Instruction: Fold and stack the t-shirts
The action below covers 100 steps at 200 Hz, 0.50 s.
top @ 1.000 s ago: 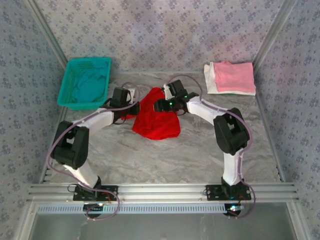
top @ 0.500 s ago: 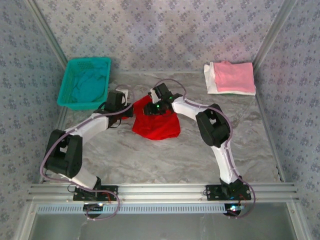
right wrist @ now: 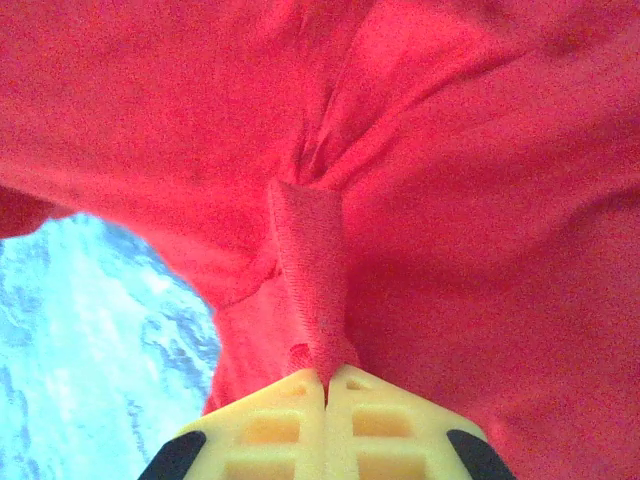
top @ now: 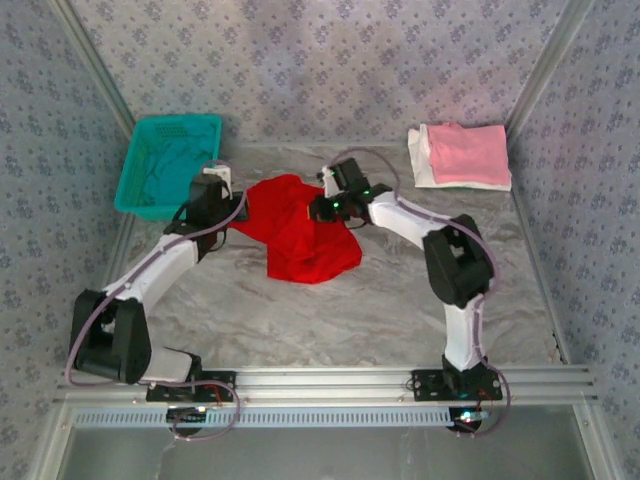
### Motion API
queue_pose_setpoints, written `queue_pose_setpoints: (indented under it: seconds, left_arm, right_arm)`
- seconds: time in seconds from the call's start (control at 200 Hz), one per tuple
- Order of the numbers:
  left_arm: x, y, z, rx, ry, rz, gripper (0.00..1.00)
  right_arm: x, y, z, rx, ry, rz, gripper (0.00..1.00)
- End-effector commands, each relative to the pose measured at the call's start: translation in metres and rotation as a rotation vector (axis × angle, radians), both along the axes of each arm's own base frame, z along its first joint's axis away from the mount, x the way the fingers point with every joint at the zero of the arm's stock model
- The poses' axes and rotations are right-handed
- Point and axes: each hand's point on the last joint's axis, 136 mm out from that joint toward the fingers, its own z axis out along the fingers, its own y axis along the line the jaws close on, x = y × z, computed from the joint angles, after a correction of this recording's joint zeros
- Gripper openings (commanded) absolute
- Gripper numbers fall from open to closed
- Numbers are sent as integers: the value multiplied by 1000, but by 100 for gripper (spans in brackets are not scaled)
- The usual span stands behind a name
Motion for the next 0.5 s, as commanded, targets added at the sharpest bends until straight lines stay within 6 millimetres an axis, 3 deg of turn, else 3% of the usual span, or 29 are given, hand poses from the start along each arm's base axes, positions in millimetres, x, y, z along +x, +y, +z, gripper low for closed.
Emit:
queue_pose_setpoints:
  seconds: [0.0, 0.29, 0.495]
  left_arm:
    - [-7, 15, 42, -6, -116, 45, 0]
    - [-40, 39, 126, 30, -302, 86, 0]
    - [-75, 51, 194, 38, -449, 90, 0]
  right_arm:
    - [4, -26, 63, 52, -162, -42, 0]
    - [-9, -115, 136, 43, -327, -200, 0]
    - [-33, -185, 208, 29, -506, -352, 0]
